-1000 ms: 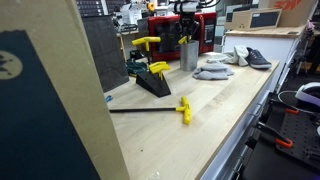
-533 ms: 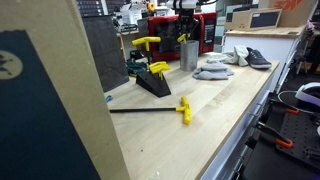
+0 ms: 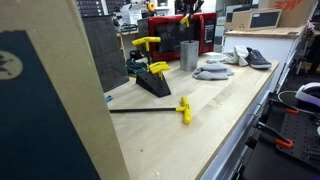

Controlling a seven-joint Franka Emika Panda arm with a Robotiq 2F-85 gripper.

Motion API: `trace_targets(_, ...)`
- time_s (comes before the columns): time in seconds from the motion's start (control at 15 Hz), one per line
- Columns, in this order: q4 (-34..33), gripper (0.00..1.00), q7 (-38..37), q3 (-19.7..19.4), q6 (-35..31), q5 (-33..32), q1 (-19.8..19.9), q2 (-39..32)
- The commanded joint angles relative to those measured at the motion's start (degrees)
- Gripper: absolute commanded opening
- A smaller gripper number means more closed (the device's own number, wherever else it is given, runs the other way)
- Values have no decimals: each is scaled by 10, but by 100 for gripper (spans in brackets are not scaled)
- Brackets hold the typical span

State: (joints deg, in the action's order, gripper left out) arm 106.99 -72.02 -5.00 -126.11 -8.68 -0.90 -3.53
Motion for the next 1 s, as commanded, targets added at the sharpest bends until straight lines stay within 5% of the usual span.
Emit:
trace_targets(0.0,31,6,12,9,-10,-4,9,65)
trace_targets(0.93,28,6,33,64,-16,90,-1,94)
